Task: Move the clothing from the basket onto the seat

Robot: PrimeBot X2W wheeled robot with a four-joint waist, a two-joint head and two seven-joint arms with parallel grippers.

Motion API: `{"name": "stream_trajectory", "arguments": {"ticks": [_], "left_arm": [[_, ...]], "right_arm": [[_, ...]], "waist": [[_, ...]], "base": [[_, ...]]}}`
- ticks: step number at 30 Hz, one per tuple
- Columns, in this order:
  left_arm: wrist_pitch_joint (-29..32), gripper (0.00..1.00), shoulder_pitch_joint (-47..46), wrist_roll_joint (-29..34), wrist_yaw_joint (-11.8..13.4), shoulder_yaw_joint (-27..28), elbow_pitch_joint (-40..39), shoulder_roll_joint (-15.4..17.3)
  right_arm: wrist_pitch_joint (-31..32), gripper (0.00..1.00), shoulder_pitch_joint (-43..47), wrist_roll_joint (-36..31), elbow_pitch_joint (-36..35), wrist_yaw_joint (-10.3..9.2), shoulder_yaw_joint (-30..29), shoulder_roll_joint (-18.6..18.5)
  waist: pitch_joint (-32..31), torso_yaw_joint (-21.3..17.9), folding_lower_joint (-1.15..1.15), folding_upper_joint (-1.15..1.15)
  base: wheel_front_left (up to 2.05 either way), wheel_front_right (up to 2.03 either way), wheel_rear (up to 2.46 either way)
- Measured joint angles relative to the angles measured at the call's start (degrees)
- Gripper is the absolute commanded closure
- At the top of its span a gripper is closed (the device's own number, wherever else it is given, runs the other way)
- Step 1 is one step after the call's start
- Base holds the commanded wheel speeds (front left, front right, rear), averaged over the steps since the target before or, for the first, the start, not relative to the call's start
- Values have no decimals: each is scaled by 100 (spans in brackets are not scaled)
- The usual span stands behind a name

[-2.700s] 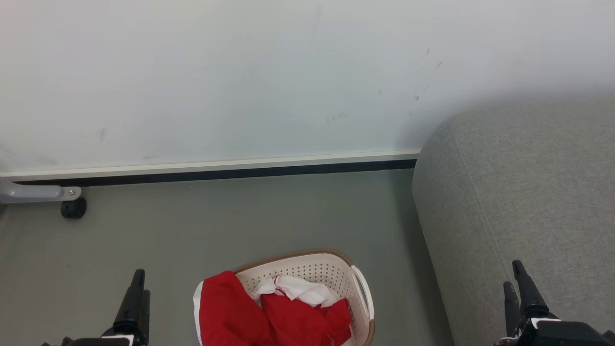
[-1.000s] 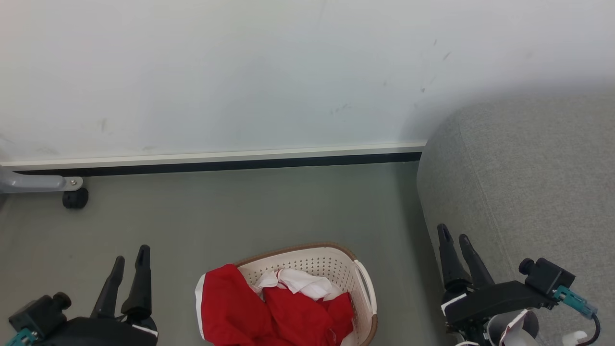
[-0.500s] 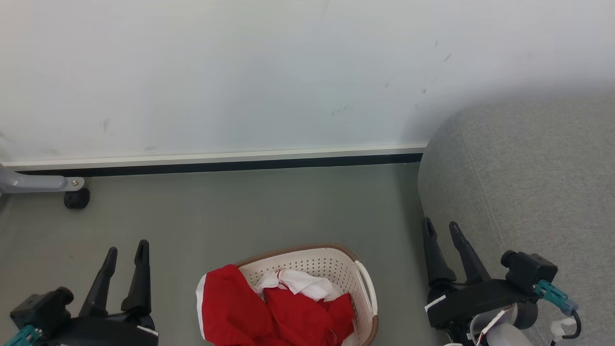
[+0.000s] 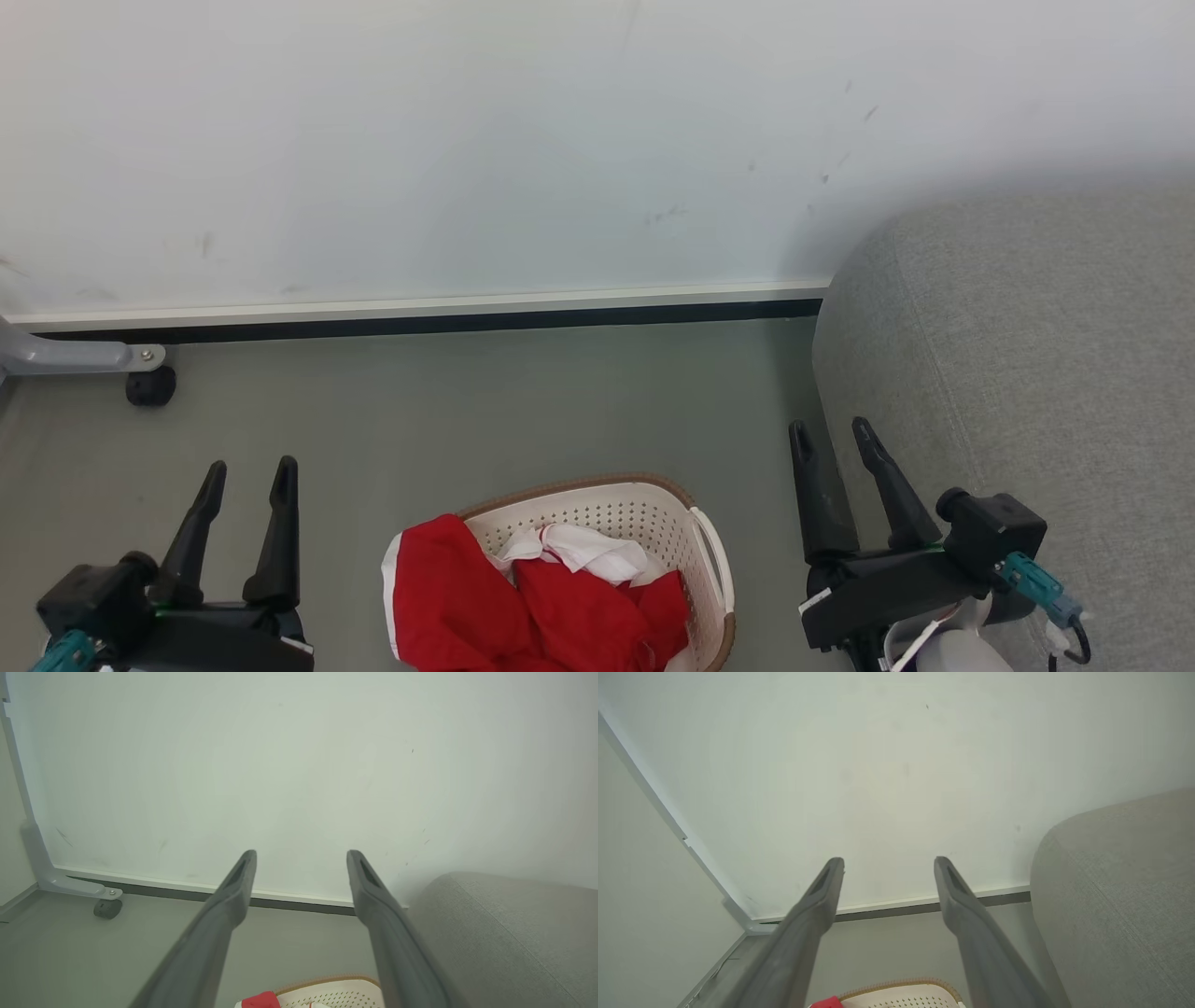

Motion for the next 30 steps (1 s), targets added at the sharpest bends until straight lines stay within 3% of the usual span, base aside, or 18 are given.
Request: {"name": "stream_trajectory", "arguments": {"ticks": [9, 30], "left_arm": [[-152, 0, -1, 598, -4, -20, -90, 64], [-170, 0, 37, 623, -85, 197, -308, 47]], "right_arm": [[-153, 0, -92, -610, -57, -102, 200, -3], [-176, 0, -86, -687, -192, -102, 231, 23]], "waist": [[5, -3, 0, 0], [211, -132, 0, 0]], "base": [[0, 0, 0], [0, 0, 0]]}}
